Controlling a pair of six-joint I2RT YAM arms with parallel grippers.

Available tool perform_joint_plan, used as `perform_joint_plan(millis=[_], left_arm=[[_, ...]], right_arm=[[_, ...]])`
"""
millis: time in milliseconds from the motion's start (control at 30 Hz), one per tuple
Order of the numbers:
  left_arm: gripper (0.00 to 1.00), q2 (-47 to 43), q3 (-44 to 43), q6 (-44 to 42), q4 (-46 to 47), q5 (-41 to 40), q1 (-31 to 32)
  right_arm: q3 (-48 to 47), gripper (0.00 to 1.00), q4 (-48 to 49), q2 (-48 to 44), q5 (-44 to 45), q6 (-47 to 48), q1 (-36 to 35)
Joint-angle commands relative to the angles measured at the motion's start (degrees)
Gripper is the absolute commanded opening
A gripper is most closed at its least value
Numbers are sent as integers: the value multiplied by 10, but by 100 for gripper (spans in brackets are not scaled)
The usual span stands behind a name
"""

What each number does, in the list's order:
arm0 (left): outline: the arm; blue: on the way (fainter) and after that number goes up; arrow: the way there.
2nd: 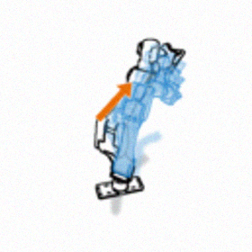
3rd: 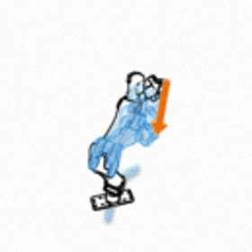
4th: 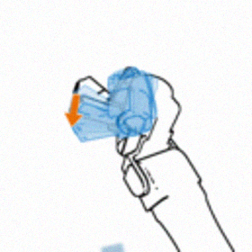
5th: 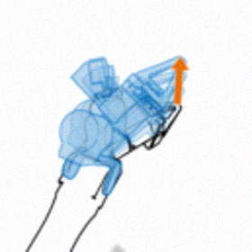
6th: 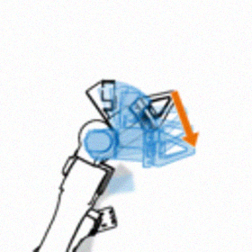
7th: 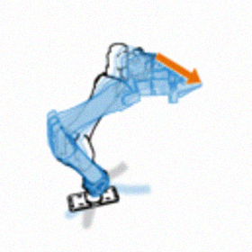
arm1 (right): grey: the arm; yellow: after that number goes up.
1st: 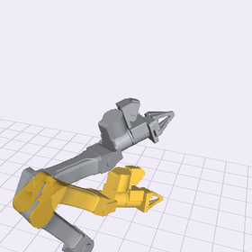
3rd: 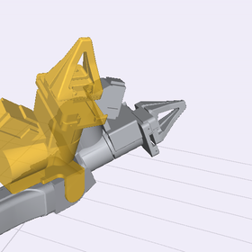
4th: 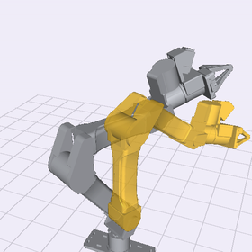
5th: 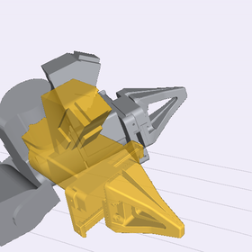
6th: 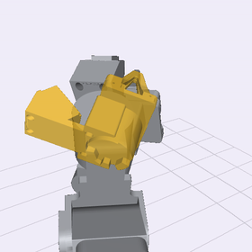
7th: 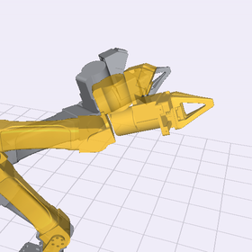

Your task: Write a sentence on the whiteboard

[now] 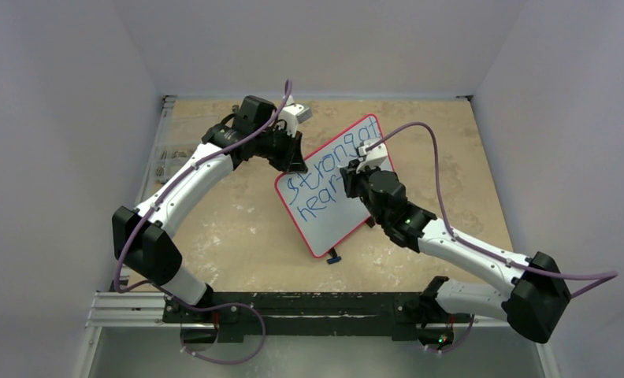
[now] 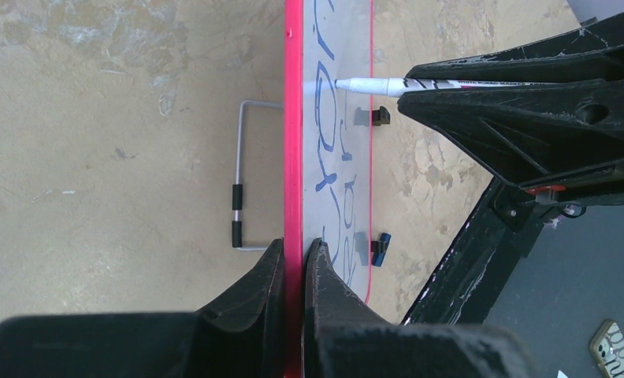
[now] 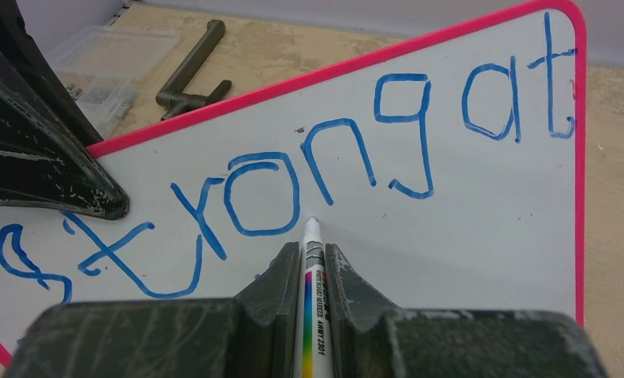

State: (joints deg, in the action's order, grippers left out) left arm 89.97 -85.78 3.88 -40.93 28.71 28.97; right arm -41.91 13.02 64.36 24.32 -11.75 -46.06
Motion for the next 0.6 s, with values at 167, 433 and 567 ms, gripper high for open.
perform_joint_plan(millis=[167, 433, 567], left_arm=[[0, 4, 11, -56, -61, -73, 8], [0, 2, 11, -56, -61, -75, 7], [0, 3, 11, -56, -61, -75, 8]], right_arm=[[23, 0, 4, -3, 4, -13, 2], [64, 0, -1, -13, -12, -39, 2], [80, 0, -4, -18, -19, -46, 2]])
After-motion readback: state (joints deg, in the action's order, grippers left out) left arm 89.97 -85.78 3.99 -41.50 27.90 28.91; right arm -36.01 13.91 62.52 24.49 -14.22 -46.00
